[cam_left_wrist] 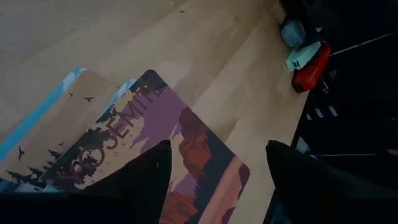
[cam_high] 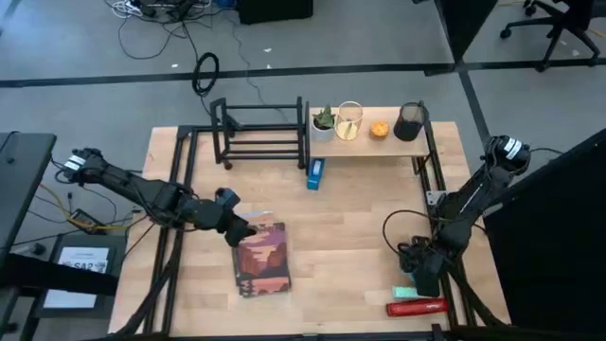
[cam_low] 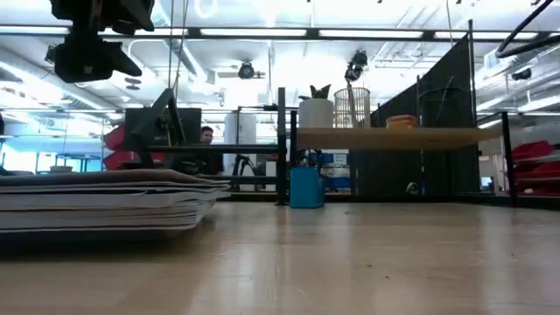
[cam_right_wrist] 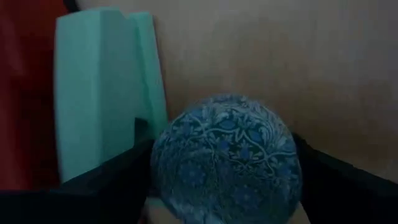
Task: Stock shelves
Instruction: Remove the green scented candle from under the shelf, then remove the blue tape dispenser from under the shelf
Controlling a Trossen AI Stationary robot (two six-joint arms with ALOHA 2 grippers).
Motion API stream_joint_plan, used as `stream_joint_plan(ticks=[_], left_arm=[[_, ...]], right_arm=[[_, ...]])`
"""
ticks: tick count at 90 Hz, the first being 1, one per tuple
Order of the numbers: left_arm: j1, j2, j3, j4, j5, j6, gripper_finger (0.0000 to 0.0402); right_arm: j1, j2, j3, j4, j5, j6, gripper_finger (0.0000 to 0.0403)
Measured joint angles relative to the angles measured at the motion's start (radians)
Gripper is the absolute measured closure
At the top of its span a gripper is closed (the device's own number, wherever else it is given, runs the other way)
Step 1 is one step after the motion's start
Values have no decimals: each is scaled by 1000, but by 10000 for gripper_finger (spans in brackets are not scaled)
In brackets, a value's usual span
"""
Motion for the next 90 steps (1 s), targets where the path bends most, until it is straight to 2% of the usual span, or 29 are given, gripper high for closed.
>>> stream_joint_plan(ticks=[22,41,51,67,82,90], left_arm=[[0,0,0,3,-5,52,161],[0,14,0,52,-97,289,161],[0,65,0,150,-143,476,161],[19,220,0,361,-206,772,161],[132,358,0,610,-237,956,161],[220,418,0,722,-190,1005,161]], right_arm=[[-133,-120,137,-203,21,-97,95],[-293,-165,261,-256,58,-222,96],[-382,-168,315,-259,58,-214,96],[-495,-168,385,-256,44,-198,96],[-571,-167,415,-253,42,-208,96],[-599,-167,423,-250,42,-179,96]])
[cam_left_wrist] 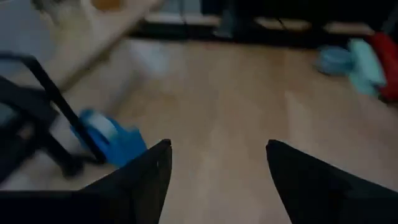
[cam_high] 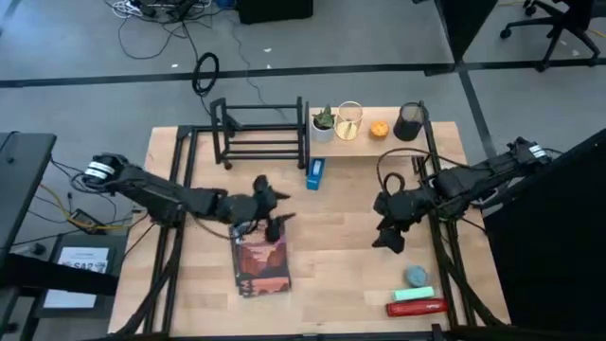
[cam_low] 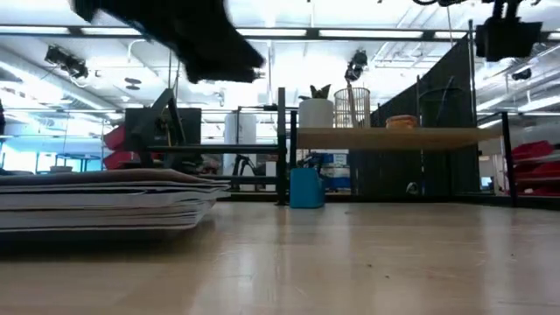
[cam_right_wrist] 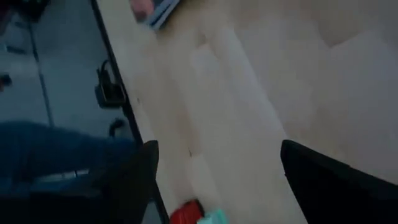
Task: Stock shelves
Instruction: Remove the blue tape dispenser from under the shelf
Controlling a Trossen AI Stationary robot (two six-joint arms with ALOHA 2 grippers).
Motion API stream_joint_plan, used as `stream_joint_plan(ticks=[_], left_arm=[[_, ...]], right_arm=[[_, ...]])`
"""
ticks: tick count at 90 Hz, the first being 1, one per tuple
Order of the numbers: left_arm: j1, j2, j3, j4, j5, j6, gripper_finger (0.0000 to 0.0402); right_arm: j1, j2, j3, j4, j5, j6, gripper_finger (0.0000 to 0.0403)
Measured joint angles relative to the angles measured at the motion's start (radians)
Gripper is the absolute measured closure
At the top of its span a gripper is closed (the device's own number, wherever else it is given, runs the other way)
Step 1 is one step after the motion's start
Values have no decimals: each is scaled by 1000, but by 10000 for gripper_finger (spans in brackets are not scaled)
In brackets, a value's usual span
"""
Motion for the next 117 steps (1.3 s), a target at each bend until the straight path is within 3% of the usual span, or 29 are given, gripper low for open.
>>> stream_joint_plan(ticks=[11,21,41,62,92,117], left_arm=[[103,90,0,114,144,117,161],[163,174,1,199,214,272,161],[238,343,88,233,228,442,161],[280,522,248,174,235,470,188],[281,544,370,-97,150,469,212],[290,544,364,-149,152,471,213]], right_arm=[[-21,0,0,4,-1,54,96],[-25,0,0,7,-6,90,96],[-25,0,0,8,-55,204,96],[-23,0,0,9,-83,276,96],[-23,1,0,15,-56,282,96],[-23,1,0,15,-23,267,96]])
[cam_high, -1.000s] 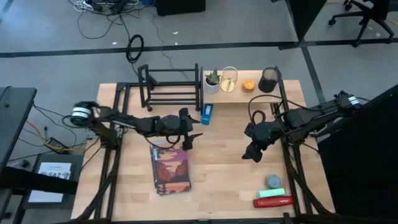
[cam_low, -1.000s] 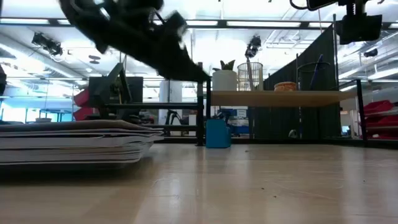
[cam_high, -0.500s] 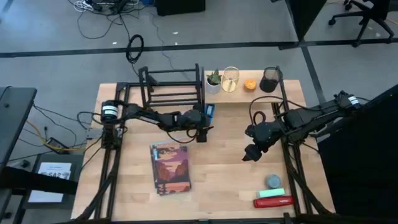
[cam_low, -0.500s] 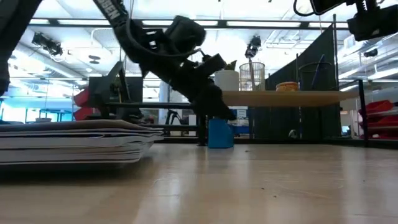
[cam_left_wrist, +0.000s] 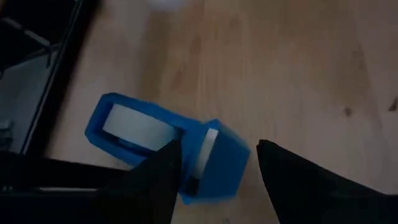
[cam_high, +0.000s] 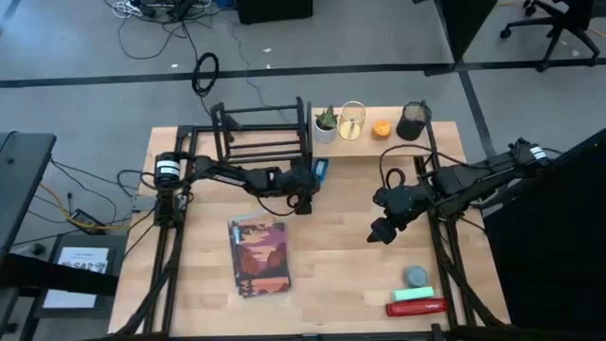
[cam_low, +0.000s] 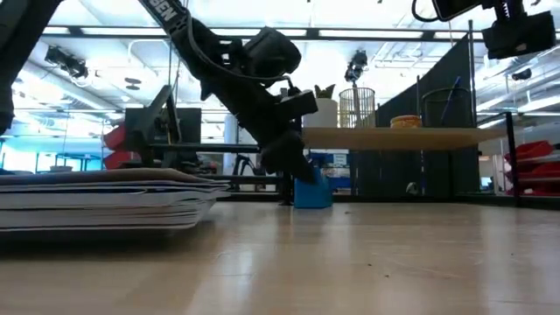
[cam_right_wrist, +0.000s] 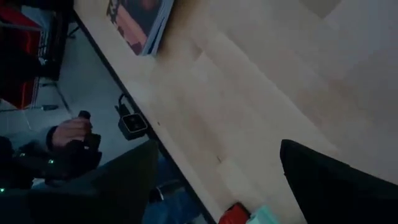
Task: Stock shelves
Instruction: Remove the blue tape dispenser from under the shelf
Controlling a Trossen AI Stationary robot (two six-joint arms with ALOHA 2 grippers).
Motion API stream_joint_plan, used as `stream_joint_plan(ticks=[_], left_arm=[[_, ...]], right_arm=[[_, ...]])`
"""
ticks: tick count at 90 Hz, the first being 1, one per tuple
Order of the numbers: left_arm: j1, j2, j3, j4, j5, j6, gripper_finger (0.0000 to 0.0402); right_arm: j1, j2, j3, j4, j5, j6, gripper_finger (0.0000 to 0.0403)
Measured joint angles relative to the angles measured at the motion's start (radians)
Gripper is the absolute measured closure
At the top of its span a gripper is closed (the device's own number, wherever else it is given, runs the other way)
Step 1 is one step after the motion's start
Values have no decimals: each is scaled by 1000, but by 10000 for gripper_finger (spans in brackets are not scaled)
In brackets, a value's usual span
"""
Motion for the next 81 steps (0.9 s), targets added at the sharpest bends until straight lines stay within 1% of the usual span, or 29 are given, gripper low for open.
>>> stream_joint_plan(ticks=[15,33,41,49,55,62,74,81], left_arm=[[7,-3,-1,1,64,-1,228],[6,-3,22,-12,181,-18,270],[-2,-2,36,-16,189,-24,285],[-5,0,42,-15,185,-21,289],[-5,0,43,-15,188,-15,283],[-6,0,44,-22,191,-9,267],[-6,0,46,-38,210,-7,218],[-6,0,47,-47,198,-4,187]], right_arm=[[0,0,0,0,1,-10,96],[0,0,0,0,1,-10,96],[0,0,0,0,1,-10,96],[0,0,0,0,2,-10,96],[0,0,0,0,12,-10,96],[0,0,0,0,23,-10,96],[0,0,-1,0,31,-18,96],[0,0,-1,0,31,-26,96]])
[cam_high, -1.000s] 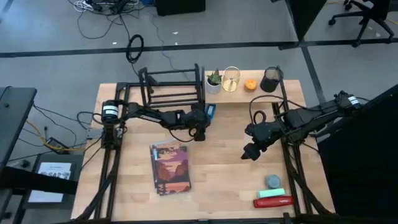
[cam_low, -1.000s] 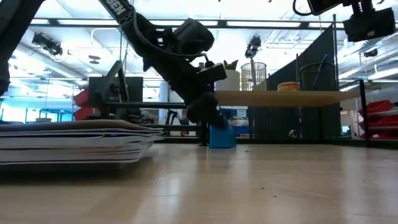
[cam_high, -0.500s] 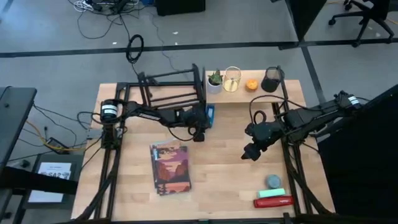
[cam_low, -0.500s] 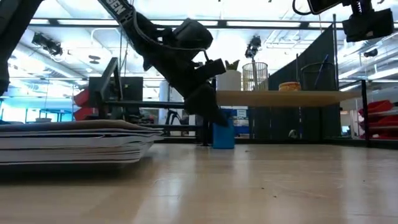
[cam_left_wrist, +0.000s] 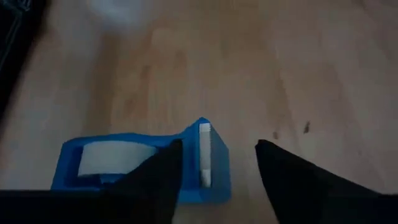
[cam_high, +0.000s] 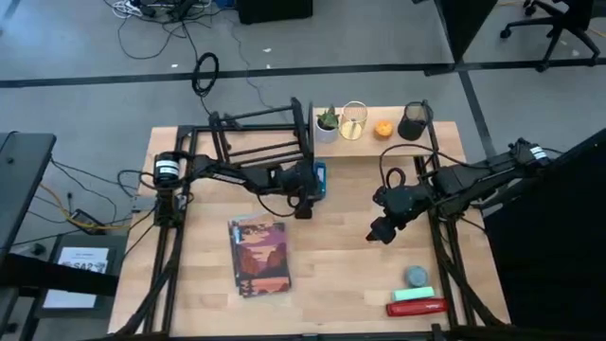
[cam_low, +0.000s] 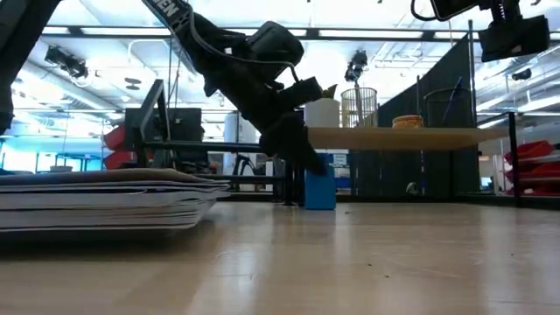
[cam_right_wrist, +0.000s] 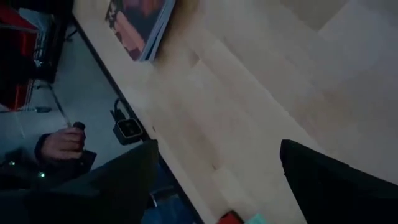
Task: Stock shelves
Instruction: Remove the blue tape dispenser from under the shelf
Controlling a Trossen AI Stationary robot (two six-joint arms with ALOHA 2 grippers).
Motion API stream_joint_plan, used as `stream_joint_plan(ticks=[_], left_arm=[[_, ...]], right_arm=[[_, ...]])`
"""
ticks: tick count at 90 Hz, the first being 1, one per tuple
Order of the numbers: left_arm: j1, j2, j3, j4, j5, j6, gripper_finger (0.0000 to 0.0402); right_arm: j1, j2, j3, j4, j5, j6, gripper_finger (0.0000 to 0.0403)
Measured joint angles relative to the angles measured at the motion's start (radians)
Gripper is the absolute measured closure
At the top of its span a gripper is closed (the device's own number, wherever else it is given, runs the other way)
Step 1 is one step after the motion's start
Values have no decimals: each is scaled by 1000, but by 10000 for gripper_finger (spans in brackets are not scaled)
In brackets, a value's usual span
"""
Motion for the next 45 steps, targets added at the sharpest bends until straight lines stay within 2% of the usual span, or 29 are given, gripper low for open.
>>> stream_joint_plan(ticks=[8,17,25,45], left_arm=[[-1,0,-2,10,-29,-1,164],[-1,3,-3,20,-33,-1,163],[-2,18,-3,28,-51,3,180],[-27,43,-5,24,-20,5,236]], right_arm=[[0,0,0,0,0,0,96],[0,0,0,0,0,-1,96],[0,0,0,0,0,-1,96],[0,0,0,-1,5,0,96]])
